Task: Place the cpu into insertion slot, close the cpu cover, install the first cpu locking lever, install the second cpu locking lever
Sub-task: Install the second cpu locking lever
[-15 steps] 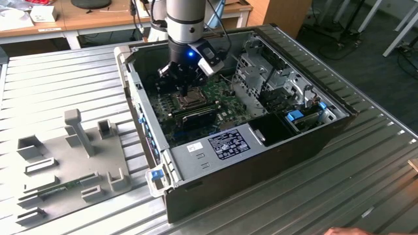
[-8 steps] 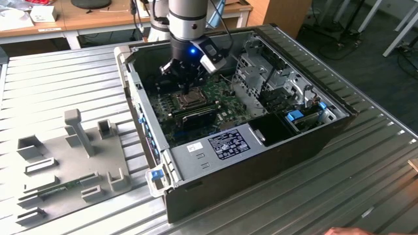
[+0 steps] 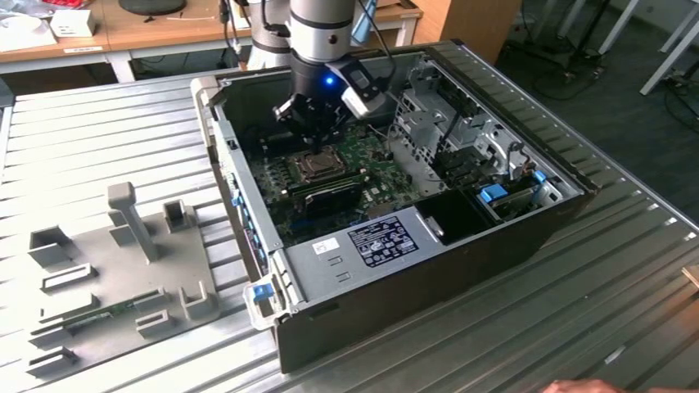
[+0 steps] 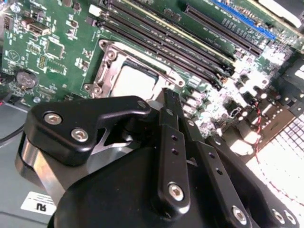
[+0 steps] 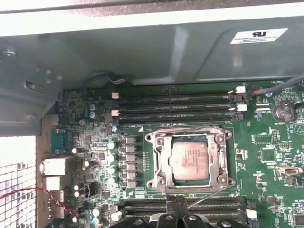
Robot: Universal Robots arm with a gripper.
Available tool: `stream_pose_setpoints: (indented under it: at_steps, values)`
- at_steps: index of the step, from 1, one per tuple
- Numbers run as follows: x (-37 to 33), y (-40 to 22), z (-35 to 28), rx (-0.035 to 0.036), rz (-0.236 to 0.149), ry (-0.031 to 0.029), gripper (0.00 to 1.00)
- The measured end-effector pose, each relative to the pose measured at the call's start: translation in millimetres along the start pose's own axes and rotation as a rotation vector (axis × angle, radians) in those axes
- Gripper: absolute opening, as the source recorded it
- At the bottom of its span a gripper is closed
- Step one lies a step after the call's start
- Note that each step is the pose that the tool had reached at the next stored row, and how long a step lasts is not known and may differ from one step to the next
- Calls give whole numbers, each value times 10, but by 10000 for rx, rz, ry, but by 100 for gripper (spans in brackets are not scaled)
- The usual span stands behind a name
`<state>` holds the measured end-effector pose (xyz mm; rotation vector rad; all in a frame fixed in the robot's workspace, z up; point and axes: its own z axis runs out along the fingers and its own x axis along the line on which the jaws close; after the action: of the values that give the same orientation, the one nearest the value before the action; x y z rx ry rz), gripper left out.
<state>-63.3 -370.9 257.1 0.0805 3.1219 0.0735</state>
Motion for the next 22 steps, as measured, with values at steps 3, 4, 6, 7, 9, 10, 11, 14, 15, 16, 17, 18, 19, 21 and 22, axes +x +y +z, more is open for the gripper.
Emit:
stream_pose_setpoints:
  at_steps: [3, 4, 6, 7, 9, 10, 11, 14, 15, 16, 17, 18, 19, 21, 22]
  values:
    - [-4, -18, 0, 0, 4, -1, 11]
    - [-4, -27, -1, 1, 4, 0, 11]
    - [-5, -50, 2, 2, 5, 0, 11]
    - [-6, -60, 7, 0, 5, 0, 11]
    - [-7, -76, 25, -2, 4, -1, 11]
    - [-6, -82, 36, -2, 5, -2, 11]
    - [-6, -86, 50, 0, 5, -1, 11]
    - [-5, -89, 104, 1, 5, 0, 11]
    - [-4, -90, 121, 1, 4, 0, 11]
    - [-1, -91, 139, 1, 4, -1, 11]
    - [3, -92, 159, 1, 4, -1, 11]
    - [6, -94, 176, 1, 5, -1, 11]
    - [10, -95, 194, 1, 4, -1, 11]
    - [18, -96, 231, -1, 4, -1, 11]
    - [22, -97, 248, 1, 5, 0, 11]
